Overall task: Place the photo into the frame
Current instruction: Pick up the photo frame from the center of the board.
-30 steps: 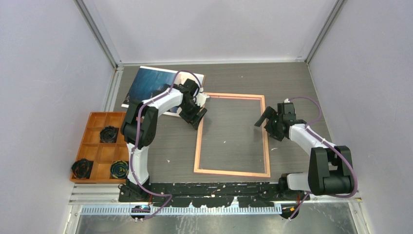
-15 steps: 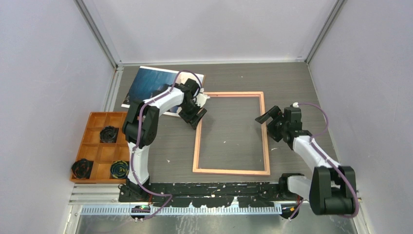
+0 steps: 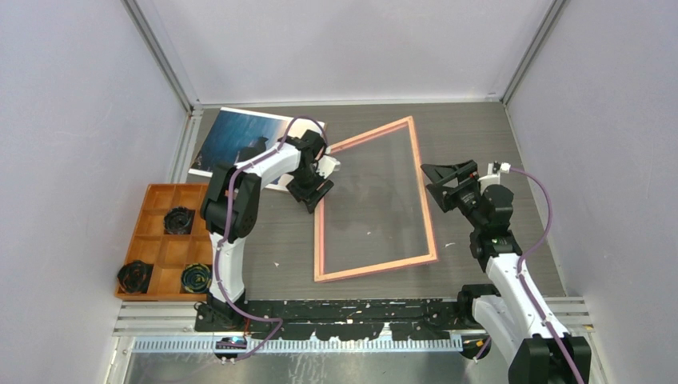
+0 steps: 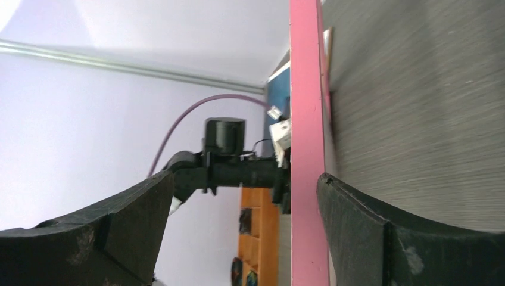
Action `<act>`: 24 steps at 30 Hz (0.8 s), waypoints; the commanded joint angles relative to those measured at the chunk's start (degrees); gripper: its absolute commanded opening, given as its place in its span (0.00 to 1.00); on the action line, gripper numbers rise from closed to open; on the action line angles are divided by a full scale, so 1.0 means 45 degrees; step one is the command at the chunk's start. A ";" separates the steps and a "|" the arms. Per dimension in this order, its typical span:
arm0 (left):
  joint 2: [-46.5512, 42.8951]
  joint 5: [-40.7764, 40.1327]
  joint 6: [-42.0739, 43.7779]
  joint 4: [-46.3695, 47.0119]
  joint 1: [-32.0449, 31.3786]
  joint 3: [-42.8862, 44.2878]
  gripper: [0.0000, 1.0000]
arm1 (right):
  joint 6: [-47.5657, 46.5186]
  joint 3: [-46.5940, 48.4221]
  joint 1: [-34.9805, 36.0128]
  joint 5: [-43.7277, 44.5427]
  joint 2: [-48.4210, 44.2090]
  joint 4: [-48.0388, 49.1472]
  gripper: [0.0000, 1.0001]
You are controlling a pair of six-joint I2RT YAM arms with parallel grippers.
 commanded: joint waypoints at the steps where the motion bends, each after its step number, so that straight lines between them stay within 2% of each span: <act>1: 0.0807 0.2317 -0.0620 0.1363 -0.0667 -0.0475 0.62 | 0.2081 -0.0244 0.1101 -0.2693 0.0398 0.0718 0.92; 8: 0.0686 0.2341 -0.0636 0.1343 -0.0669 -0.0551 0.62 | 0.2750 0.0041 0.2770 -0.1049 0.0966 0.1283 0.91; 17: 0.0451 0.2338 -0.0581 0.1394 -0.0656 -0.0757 0.62 | 0.4222 -0.0418 0.3921 0.1041 0.1396 0.3145 0.91; 24: 0.0378 0.2355 -0.0621 0.1360 -0.0649 -0.0768 0.62 | 0.4872 0.0257 0.5552 0.3313 0.2802 0.4090 0.90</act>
